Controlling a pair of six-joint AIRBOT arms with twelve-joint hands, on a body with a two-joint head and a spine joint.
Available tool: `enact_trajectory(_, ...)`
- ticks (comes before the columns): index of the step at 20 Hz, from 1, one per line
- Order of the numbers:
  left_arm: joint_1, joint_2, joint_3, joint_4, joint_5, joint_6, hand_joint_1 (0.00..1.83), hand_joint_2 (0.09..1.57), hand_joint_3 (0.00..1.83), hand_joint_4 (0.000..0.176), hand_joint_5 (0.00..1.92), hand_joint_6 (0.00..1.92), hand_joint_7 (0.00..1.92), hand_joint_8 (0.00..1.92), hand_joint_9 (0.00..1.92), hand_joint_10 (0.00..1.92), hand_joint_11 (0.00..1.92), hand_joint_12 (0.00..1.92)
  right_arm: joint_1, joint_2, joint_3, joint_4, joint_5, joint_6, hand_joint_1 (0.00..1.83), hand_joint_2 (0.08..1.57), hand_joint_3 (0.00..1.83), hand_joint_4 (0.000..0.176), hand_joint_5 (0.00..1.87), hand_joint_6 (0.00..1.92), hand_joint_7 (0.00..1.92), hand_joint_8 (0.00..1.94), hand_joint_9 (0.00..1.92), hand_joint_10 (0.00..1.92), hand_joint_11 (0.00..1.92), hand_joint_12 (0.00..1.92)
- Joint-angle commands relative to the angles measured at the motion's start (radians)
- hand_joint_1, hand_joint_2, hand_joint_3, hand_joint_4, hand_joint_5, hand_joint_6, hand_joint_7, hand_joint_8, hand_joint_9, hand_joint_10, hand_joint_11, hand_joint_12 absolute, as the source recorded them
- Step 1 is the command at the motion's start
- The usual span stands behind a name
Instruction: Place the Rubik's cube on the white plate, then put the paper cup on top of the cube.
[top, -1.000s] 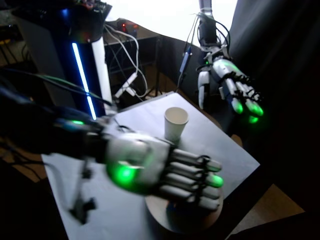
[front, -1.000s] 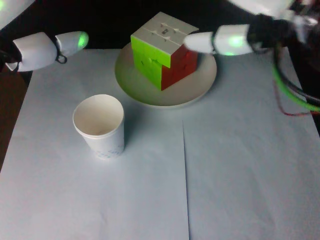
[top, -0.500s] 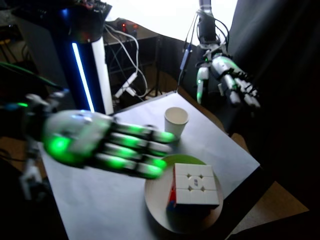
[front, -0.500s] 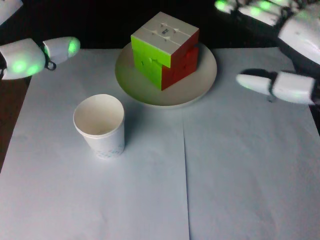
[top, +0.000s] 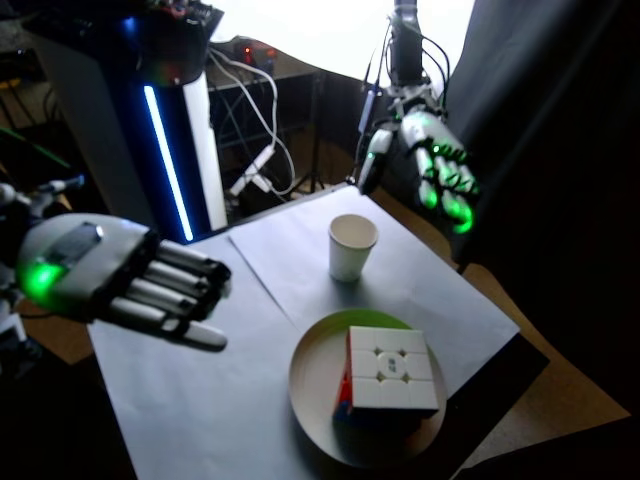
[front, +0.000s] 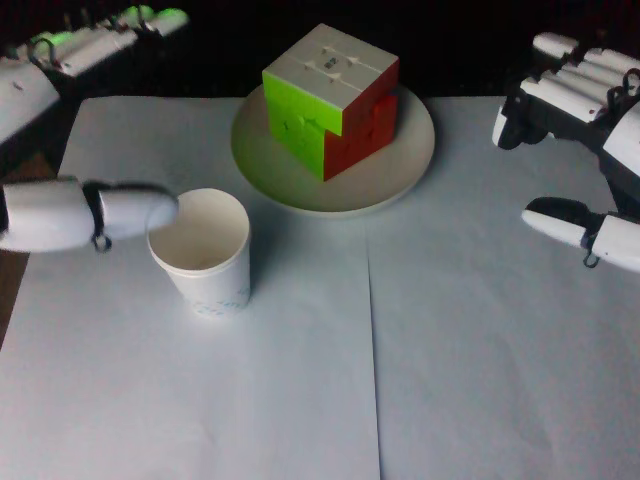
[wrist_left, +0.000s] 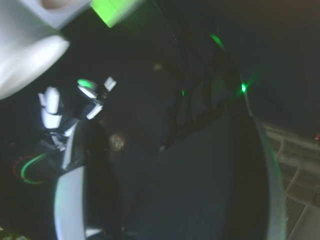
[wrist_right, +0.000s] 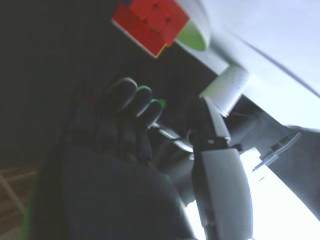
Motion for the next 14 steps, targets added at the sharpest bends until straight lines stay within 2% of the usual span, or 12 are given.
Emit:
enact_trajectory(1, -0.006, 0.003, -0.005, -0.013, -0.135, -0.004, 0.55, 1.01, 0.0, 0.143, 0.0, 0.0, 0.0, 0.0, 0.0, 0.0, 0.0, 0.05, 0.004, -0.002, 0.0, 0.0, 0.126, 0.002, 0.9, 1.25, 0.0, 0.0, 0.11, 1.35, 0.21, 1.41, 0.18, 1.69, 0.08, 1.92)
enact_trajectory(2, 0.001, 0.002, -0.009, -0.012, -0.129, -0.005, 0.55, 1.01, 0.0, 0.147, 0.0, 0.0, 0.0, 0.0, 0.0, 0.0, 0.0, 0.01, 0.003, -0.004, 0.0, 0.0, 0.126, 0.002, 0.9, 1.24, 0.0, 0.0, 0.12, 1.34, 0.21, 1.41, 0.17, 1.69, 0.08, 1.92)
enact_trajectory(3, 0.006, -0.002, -0.009, -0.012, -0.118, -0.006, 0.61, 0.99, 0.0, 0.175, 0.0, 0.0, 0.0, 0.0, 0.0, 0.0, 0.0, 0.0, 0.003, -0.005, 0.001, 0.001, 0.126, 0.002, 0.89, 1.24, 0.0, 0.0, 0.1, 1.33, 0.18, 1.43, 0.17, 1.74, 0.13, 1.92)
enact_trajectory(4, 0.009, -0.006, -0.009, -0.012, -0.11, -0.007, 0.64, 0.98, 0.0, 0.175, 0.0, 0.0, 0.0, 0.0, 0.0, 0.0, 0.0, 0.0, 0.003, -0.006, 0.001, 0.002, 0.126, 0.002, 0.89, 1.25, 0.0, 0.0, 0.1, 1.33, 0.19, 1.46, 0.2, 1.75, 0.15, 1.92)
enact_trajectory(6, 0.015, -0.016, -0.008, -0.008, -0.09, -0.017, 0.54, 0.99, 0.0, 0.176, 0.0, 0.0, 0.0, 0.0, 0.0, 0.0, 0.02, 0.01, 0.002, -0.008, 0.002, 0.004, 0.126, 0.002, 0.91, 1.25, 0.0, 0.0, 0.09, 1.37, 0.2, 1.49, 0.21, 1.75, 0.15, 1.92)
enact_trajectory(7, 0.021, -0.022, -0.008, -0.005, -0.081, -0.028, 0.52, 0.96, 0.02, 0.176, 0.0, 0.0, 0.0, 0.0, 0.0, 0.0, 0.0, 0.26, 0.001, -0.009, 0.002, 0.006, 0.126, 0.002, 0.93, 1.25, 0.0, 0.0, 0.08, 1.38, 0.17, 1.51, 0.21, 1.79, 0.19, 1.92)
enact_trajectory(8, 0.028, -0.029, -0.008, -0.004, -0.074, -0.035, 0.47, 0.95, 0.01, 0.176, 0.0, 0.0, 0.0, 0.0, 0.0, 0.0, 0.0, 0.36, 0.001, -0.01, 0.003, 0.006, 0.125, 0.002, 0.95, 1.24, 0.0, 0.0, 0.09, 1.4, 0.17, 1.53, 0.21, 1.82, 0.22, 1.92)
enact_trajectory(9, 0.032, -0.035, -0.007, -0.004, -0.068, -0.039, 0.48, 0.92, 0.0, 0.176, 0.0, 0.0, 0.0, 0.0, 0.0, 0.0, 0.0, 0.18, 0.0, -0.012, 0.003, 0.007, 0.125, 0.002, 0.94, 1.25, 0.0, 0.0, 0.07, 1.43, 0.17, 1.53, 0.24, 1.82, 0.27, 1.92)
enact_trajectory(11, 0.037, -0.061, -0.001, -0.001, -0.037, -0.048, 0.48, 0.94, 0.01, 0.176, 0.0, 0.0, 0.0, 0.0, 0.0, 0.0, 0.0, 0.01, 0.0, -0.014, 0.004, 0.009, 0.125, 0.002, 0.94, 1.26, 0.0, 0.0, 0.05, 1.46, 0.17, 1.54, 0.23, 1.85, 0.26, 1.92)
enact_trajectory(13, 0.037, -0.084, 0.01, 0.008, -0.015, -0.063, 0.54, 0.97, 0.02, 0.171, 0.0, 0.0, 0.0, 0.0, 0.0, 0.0, 0.0, 0.02, 0.0, -0.016, 0.005, 0.011, 0.125, 0.002, 0.96, 1.25, 0.0, 0.0, 0.05, 1.48, 0.16, 1.59, 0.24, 1.89, 0.28, 1.92)
enact_trajectory(14, 0.037, -0.094, 0.015, 0.013, -0.003, -0.065, 0.61, 0.97, 0.01, 0.176, 0.0, 0.0, 0.0, 0.0, 0.0, 0.0, 0.01, 0.02, 0.0, -0.016, 0.005, 0.012, 0.125, 0.002, 0.94, 1.24, 0.0, 0.0, 0.05, 1.47, 0.17, 1.59, 0.22, 1.82, 0.25, 1.92)
